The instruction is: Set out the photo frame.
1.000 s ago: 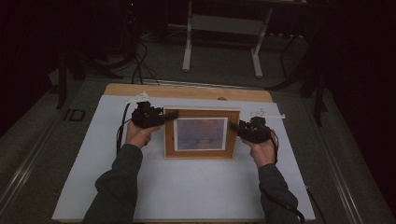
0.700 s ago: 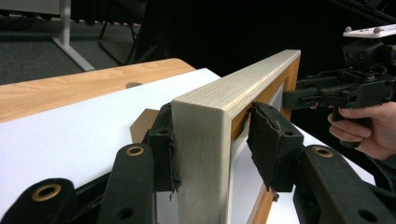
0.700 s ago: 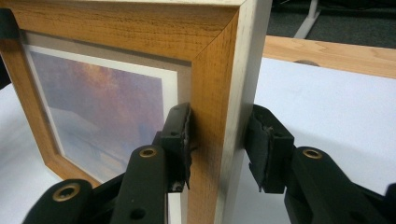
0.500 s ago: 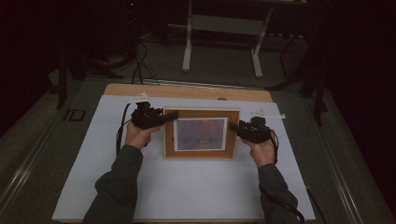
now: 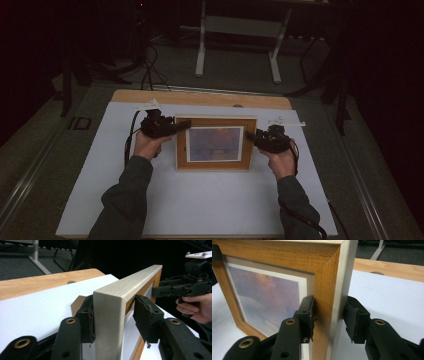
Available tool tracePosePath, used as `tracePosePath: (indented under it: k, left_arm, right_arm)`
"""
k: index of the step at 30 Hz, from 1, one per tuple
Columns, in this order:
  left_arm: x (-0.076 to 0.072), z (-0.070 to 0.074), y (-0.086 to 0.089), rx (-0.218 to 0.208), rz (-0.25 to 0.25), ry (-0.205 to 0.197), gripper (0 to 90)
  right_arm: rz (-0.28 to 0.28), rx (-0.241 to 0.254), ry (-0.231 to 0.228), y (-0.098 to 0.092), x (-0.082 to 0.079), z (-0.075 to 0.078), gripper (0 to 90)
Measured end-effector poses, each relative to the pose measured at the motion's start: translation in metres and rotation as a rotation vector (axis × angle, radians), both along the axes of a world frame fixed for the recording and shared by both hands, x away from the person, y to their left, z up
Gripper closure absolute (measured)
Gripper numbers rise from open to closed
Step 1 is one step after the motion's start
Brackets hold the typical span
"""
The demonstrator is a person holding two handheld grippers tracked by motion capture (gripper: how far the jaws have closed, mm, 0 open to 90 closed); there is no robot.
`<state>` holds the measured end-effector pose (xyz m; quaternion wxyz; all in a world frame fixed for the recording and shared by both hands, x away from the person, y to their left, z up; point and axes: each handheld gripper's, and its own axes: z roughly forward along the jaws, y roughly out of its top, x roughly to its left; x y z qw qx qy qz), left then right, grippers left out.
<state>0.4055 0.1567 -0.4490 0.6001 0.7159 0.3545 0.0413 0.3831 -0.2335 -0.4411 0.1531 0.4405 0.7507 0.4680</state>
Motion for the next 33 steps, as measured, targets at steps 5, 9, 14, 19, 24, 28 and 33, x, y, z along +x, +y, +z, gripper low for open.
tracePosePath:
  k: [5,9,14,19,24,28,33]
  left_arm:
    - [-0.002,0.001,-0.002,0.016,0.001,0.003,50.4]
    - [-0.003,0.002,-0.003,0.025,0.011,0.005,45.3]
    - [-0.007,0.006,-0.001,0.052,0.040,0.005,41.8]
    - [-0.014,0.011,0.004,0.073,0.072,0.003,39.6]
    - [-0.024,0.018,0.011,0.111,0.113,-0.009,37.8]
    - [-0.032,0.022,0.018,0.131,0.152,-0.020,37.6]
    - [-0.045,0.024,0.021,0.191,0.178,-0.034,37.6]
  right_arm:
    - [0.007,-0.010,-0.003,0.000,-0.001,0.003,58.0]
    - [0.016,-0.010,0.009,-0.001,-0.002,0.002,54.8]
    - [0.023,-0.017,0.015,-0.004,-0.004,0.001,52.9]
    - [0.029,-0.019,0.025,-0.009,-0.006,0.001,52.0]
    - [0.062,-0.045,0.037,-0.013,-0.011,0.001,51.0]
    - [0.072,-0.058,0.043,-0.018,-0.015,0.001,50.8]
    - [0.084,-0.097,0.047,-0.022,-0.021,0.003,50.4]
